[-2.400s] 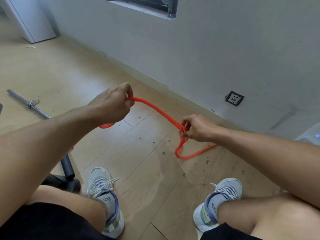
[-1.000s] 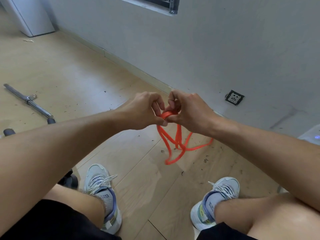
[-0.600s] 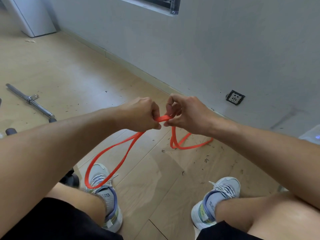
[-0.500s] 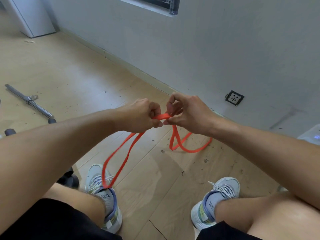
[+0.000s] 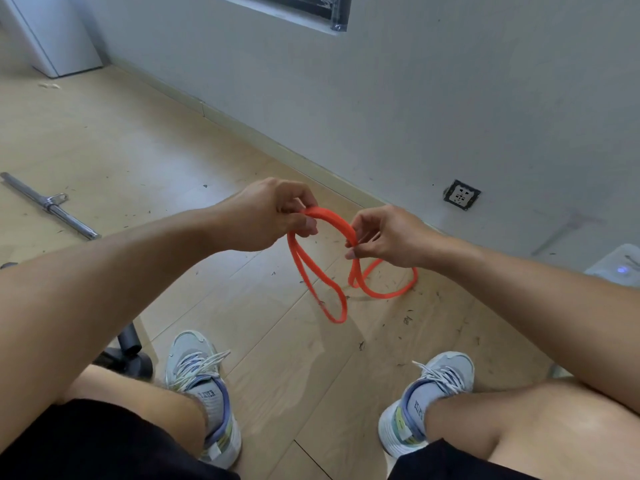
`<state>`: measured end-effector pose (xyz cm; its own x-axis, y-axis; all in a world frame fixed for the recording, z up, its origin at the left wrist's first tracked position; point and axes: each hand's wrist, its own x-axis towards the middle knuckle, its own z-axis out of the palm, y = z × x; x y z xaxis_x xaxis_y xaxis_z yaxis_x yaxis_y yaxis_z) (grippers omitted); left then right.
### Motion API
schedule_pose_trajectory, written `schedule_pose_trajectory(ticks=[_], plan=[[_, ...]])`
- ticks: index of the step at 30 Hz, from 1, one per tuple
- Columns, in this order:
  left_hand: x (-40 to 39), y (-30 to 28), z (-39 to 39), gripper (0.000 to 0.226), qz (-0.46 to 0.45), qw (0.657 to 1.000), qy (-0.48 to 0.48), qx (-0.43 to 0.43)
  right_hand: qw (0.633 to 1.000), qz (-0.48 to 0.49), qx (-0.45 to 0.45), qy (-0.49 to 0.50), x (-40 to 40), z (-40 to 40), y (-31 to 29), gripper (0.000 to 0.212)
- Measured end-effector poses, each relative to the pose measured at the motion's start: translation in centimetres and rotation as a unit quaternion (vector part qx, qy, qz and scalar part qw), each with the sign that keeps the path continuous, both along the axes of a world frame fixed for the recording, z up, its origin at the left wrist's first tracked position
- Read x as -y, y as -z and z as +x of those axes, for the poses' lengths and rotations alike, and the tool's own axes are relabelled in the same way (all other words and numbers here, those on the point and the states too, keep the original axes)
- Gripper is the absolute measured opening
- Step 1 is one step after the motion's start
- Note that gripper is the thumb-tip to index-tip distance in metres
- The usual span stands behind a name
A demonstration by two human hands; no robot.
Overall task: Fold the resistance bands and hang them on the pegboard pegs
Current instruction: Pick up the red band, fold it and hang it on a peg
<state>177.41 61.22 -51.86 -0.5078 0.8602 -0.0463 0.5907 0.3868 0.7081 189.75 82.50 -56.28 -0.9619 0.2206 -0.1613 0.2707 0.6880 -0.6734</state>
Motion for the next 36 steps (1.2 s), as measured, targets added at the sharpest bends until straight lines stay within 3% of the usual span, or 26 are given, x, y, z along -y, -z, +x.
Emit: schedule_pose_trajectory(ticks=[8, 14, 17, 21, 23, 29, 32, 36], plan=[[-0.2, 1.1, 1.0, 0.028, -0.091, 0.995, 0.009, -0.033, 0.996, 0.049, -0.074, -0.009, 1.3, -0.2, -1.0, 0.019], [-0.9, 0.7, 1.1, 0.024, 0.011, 0.998, -0.025, -0.059, 0.992, 0.034, -0.119, -0.025, 2.7, -0.4, -2.7, 0.018], [-0.8, 0.4, 0.9, 0.022, 0.068, 0.993, -0.003, -0.097, 0.996, 0.03, -0.075, -0.033, 2.5, -0.5, -2.7, 0.017], [-0.6, 0.1, 0.8, 0.022, 0.122, 0.988, -0.007, -0.093, 0.993, 0.065, 0.064, -0.074, 1.6, -0.3, -1.2, 0.011], [-0.5, -0.1, 0.8, 0.021, 0.129, 0.987, -0.005, -0.092, 0.994, 0.049, 0.071, -0.064, 1.0, -0.2, -0.5, 0.008], [-0.3, 0.5, 0.3, 0.018, 0.059, 0.997, -0.023, -0.036, 0.996, 0.072, -0.052, 0.018, 0.0, -0.1, -0.4, 0.013], [-0.3, 0.4, 1.0, 0.026, 0.009, 0.998, -0.001, -0.059, 0.991, 0.066, -0.103, 0.047, -0.4, 0.1, -0.9, 0.013], [-0.4, 0.1, 1.2, 0.019, 0.032, 0.997, -0.008, -0.065, 0.987, 0.043, -0.148, 0.043, 0.3, 0.3, -2.4, 0.017]])
